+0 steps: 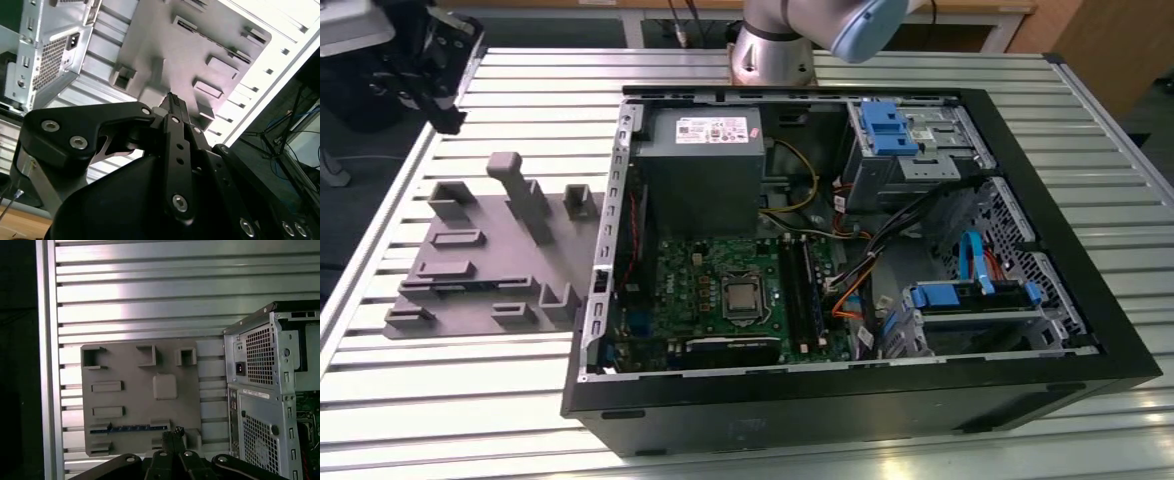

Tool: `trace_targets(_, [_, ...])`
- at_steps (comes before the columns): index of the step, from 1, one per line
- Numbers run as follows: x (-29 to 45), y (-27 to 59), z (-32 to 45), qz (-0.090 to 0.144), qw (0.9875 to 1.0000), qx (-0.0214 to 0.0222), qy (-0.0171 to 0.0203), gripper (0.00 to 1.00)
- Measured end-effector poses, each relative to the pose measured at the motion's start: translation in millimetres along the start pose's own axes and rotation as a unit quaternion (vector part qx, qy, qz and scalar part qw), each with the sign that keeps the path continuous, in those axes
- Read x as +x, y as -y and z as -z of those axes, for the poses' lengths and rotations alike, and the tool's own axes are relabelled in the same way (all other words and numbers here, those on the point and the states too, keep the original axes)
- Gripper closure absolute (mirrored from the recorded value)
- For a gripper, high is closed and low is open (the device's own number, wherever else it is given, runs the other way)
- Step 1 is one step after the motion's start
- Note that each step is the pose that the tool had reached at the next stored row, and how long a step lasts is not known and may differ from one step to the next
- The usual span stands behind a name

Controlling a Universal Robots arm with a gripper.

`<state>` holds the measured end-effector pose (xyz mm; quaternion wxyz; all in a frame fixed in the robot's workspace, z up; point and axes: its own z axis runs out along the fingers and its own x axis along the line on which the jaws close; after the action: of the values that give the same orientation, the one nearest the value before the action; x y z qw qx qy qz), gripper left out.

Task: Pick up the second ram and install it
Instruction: 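Reach for the second ram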

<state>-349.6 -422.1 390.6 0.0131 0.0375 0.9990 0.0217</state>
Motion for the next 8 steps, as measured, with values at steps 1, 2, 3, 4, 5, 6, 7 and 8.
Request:
trace_targets(1, [4.4,0.6,0.2,0.000,1.0000,0.0000,0.0000,0.89])
trace_targets(2, [8.9,1.1,0.4,0.000,1.0000,0.0001,-0.0001,0.89])
trace_targets(3, [13.3,1.7,0.4,0.000,1.0000,0.0000,0.0000,0.89])
trace_targets(4, [17.8,2.3,0.5,0.000,1.0000,0.0000,0.0000,0.89])
trace_targets(5, [22.5,2.8,0.6,0.000,1.0000,0.0000,0.0000,0.89])
trace_targets(6, [26.9,3.4,0.9,0.000,1.0000,0.0001,-0.0001,0.89])
trace_targets(7, [31.2,4.0,0.9,0.000,1.0000,0.0000,-0.0001,0.89])
trace_targets(8, [35.7,4.8,1.0,0.000,1.0000,0.0000,0.0000,0.89])
